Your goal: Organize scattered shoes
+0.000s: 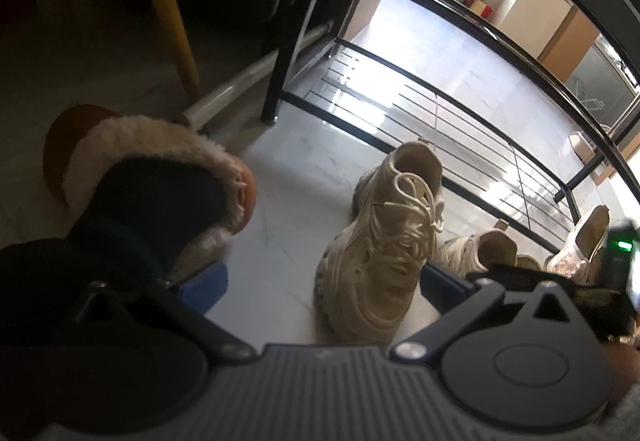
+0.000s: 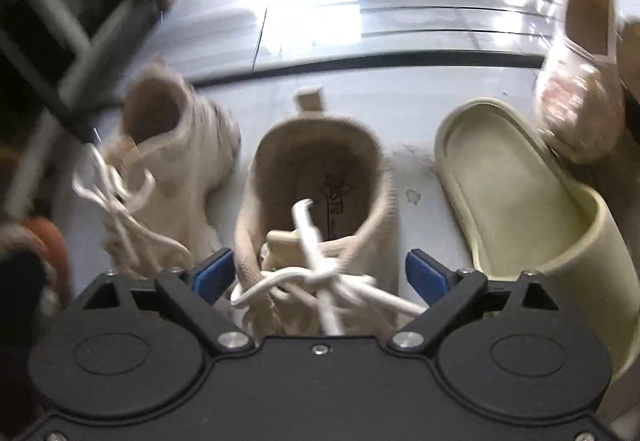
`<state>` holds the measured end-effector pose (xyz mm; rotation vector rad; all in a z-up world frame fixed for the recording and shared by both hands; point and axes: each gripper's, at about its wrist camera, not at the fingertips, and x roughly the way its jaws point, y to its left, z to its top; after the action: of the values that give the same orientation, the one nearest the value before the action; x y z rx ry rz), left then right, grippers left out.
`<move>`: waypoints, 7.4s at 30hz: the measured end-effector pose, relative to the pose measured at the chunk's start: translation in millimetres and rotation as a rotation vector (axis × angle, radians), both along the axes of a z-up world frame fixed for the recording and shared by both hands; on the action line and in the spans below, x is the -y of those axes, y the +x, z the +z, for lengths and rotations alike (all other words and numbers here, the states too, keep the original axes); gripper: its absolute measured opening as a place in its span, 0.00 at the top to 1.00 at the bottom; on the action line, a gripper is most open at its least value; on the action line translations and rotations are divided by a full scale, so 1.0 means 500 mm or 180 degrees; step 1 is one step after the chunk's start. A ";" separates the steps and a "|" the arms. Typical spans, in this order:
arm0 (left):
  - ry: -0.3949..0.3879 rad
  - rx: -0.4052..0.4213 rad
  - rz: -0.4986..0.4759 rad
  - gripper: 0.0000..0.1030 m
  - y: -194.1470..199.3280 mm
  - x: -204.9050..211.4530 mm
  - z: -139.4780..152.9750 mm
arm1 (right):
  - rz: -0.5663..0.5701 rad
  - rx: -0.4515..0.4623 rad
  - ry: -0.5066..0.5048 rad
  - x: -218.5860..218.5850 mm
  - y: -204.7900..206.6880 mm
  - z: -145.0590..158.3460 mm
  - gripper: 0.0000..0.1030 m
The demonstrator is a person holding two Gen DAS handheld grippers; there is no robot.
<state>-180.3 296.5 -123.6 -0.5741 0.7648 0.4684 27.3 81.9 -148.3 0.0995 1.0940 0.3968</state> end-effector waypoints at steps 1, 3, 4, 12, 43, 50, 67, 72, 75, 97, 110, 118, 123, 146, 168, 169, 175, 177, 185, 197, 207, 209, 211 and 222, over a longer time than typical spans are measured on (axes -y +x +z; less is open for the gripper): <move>0.0007 -0.0005 -0.0006 0.01 0.001 0.001 -0.001 | -0.0056 0.0008 0.0121 0.013 -0.004 0.007 0.02; 0.0022 -0.0014 -0.0017 0.01 0.002 0.003 -0.002 | -0.0155 0.0009 0.0280 0.037 -0.020 0.012 0.02; 0.0029 -0.0018 -0.0023 0.01 0.002 0.004 -0.002 | -0.0123 0.0042 0.0222 0.032 -0.027 0.006 0.01; 0.0125 -0.0107 -0.0071 0.01 0.007 0.013 -0.013 | 0.0131 0.0305 -0.0237 -0.003 -0.090 -0.043 0.01; 0.0005 -0.0160 -0.0109 0.01 0.018 0.011 -0.017 | 0.0550 0.0855 -0.0635 -0.110 -0.044 -0.094 0.22; 0.0016 -0.0180 -0.0154 0.01 0.022 0.020 -0.020 | 0.0998 0.1039 -0.0713 -0.128 -0.064 -0.096 0.22; 0.0177 -0.0210 -0.0177 0.01 0.023 0.024 -0.022 | 0.0100 0.0679 -0.0168 -0.056 -0.100 -0.006 0.00; 0.0296 -0.0253 -0.0210 0.01 0.029 0.029 -0.027 | -0.0103 0.0399 -0.0056 -0.044 -0.115 0.004 0.00; 0.0347 -0.0273 -0.0215 0.01 0.029 0.030 -0.030 | -0.0067 0.0330 -0.0014 -0.053 -0.125 0.006 0.00; 0.0330 -0.0297 -0.0155 0.01 0.036 0.021 -0.033 | 0.0158 -0.0267 -0.0333 -0.100 -0.129 -0.138 0.00; 0.0218 -0.0301 -0.0113 0.01 0.035 0.011 -0.032 | 0.0133 0.0939 0.0253 -0.133 -0.022 0.015 0.05; 0.0095 -0.0318 -0.0017 0.01 0.031 -0.006 -0.036 | 0.0179 0.0696 0.0241 -0.250 0.069 -0.045 0.12; 0.0051 -0.0307 -0.0006 0.01 0.029 -0.010 -0.035 | 0.0248 0.0658 -0.0085 -0.315 0.114 -0.100 0.12; -0.0073 -0.0392 0.0023 0.01 0.024 -0.021 -0.042 | 0.0451 0.0809 -0.0667 -0.363 0.130 -0.145 0.47; -0.0152 -0.0422 0.0035 0.01 0.019 -0.024 -0.047 | 0.0470 0.0836 -0.0569 -0.356 0.156 -0.145 0.13; -0.0158 -0.0428 0.0033 0.01 0.019 -0.024 -0.048 | 0.0464 0.0804 -0.0583 -0.359 0.160 -0.146 0.10; -0.0179 -0.0459 0.0054 0.01 0.019 -0.025 -0.050 | 0.0432 0.0669 -0.0631 -0.376 0.172 -0.149 0.02; -0.0186 -0.0466 0.0058 0.01 0.020 -0.026 -0.052 | 0.0431 0.0606 -0.0642 -0.378 0.178 -0.148 0.02; -0.0252 -0.0514 0.0067 0.01 0.020 -0.026 -0.058 | 0.0399 0.0639 -0.0605 -0.376 0.176 -0.149 0.00; -0.0275 -0.0506 0.0046 0.01 0.023 -0.028 -0.054 | 0.0316 0.1166 -0.0645 -0.362 0.126 -0.125 0.57; -0.0241 -0.0406 0.0051 0.01 0.024 -0.030 -0.042 | 0.0383 0.1571 -0.0354 -0.290 0.026 -0.064 0.70; -0.0248 -0.0414 0.0047 0.01 0.024 -0.029 -0.043 | 0.0500 0.1865 -0.0253 -0.265 -0.024 -0.037 0.71; -0.0246 -0.0418 0.0048 0.01 0.024 -0.027 -0.043 | 0.0528 0.2013 -0.0167 -0.248 -0.056 -0.018 0.71; -0.0137 -0.0190 0.0217 0.01 0.009 -0.036 -0.018 | 0.0555 0.2914 0.0267 -0.174 -0.126 0.203 0.71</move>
<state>-175.9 314.4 -132.7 -0.6300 0.8158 0.5351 -35.7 168.9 -46.7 -0.1022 0.1813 0.5662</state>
